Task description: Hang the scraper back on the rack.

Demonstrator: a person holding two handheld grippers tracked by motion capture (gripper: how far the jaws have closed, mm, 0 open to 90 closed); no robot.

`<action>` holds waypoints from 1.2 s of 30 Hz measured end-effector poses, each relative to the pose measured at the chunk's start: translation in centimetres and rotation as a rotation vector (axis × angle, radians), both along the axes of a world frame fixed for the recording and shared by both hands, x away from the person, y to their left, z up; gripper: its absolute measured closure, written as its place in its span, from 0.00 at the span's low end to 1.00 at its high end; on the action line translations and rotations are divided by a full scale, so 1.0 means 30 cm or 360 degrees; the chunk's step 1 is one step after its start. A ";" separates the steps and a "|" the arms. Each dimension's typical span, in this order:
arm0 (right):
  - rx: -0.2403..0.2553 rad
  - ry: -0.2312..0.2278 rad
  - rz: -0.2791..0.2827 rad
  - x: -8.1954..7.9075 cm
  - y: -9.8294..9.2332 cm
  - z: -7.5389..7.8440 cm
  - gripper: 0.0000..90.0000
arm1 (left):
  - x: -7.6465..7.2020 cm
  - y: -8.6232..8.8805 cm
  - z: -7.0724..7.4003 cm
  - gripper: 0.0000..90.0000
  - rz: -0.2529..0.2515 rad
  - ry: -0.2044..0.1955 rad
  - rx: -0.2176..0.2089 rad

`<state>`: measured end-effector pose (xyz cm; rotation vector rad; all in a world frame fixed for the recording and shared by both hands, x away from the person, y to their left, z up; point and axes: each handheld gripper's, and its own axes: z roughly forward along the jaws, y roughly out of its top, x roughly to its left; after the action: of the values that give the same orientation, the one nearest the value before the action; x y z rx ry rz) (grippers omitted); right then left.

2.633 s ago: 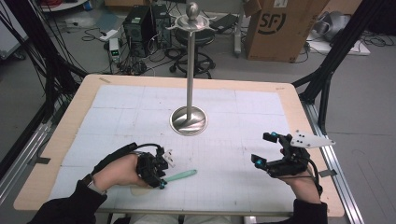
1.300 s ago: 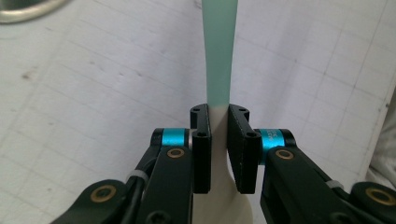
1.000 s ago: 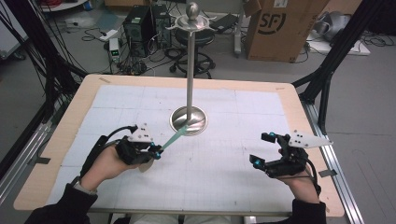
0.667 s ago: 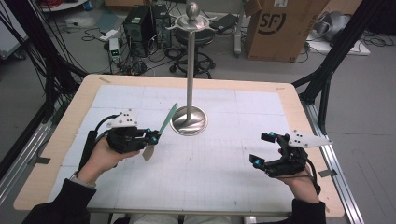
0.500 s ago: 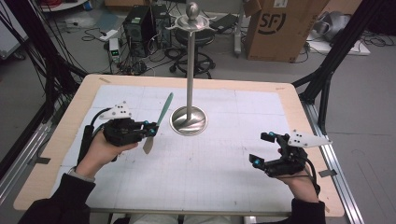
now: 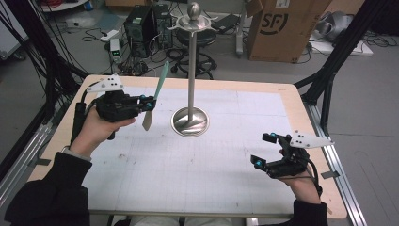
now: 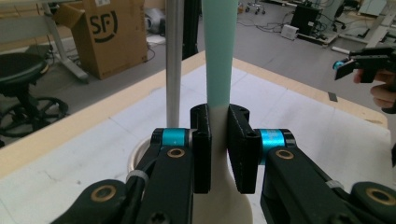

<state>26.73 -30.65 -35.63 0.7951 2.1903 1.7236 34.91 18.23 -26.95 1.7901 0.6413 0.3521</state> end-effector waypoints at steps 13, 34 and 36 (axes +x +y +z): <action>0.0005 -0.0002 -0.0001 -0.004 -0.004 0.001 0.04 | 0.063 -0.006 0.133 0.89 0.0006 -0.0081 -0.0018; 0.0028 -0.0001 -0.0015 -0.013 -0.024 0.003 0.04 | 0.123 -0.016 0.179 0.89 0.0059 -0.0091 -0.0046; 0.0028 -0.0003 -0.0013 -0.014 -0.024 0.003 0.04 | 0.122 -0.019 0.179 0.89 0.0054 -0.0094 -0.0039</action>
<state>26.32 -31.38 -35.54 0.8051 2.1705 1.7413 38.57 17.67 -21.59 1.7411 0.6321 0.4170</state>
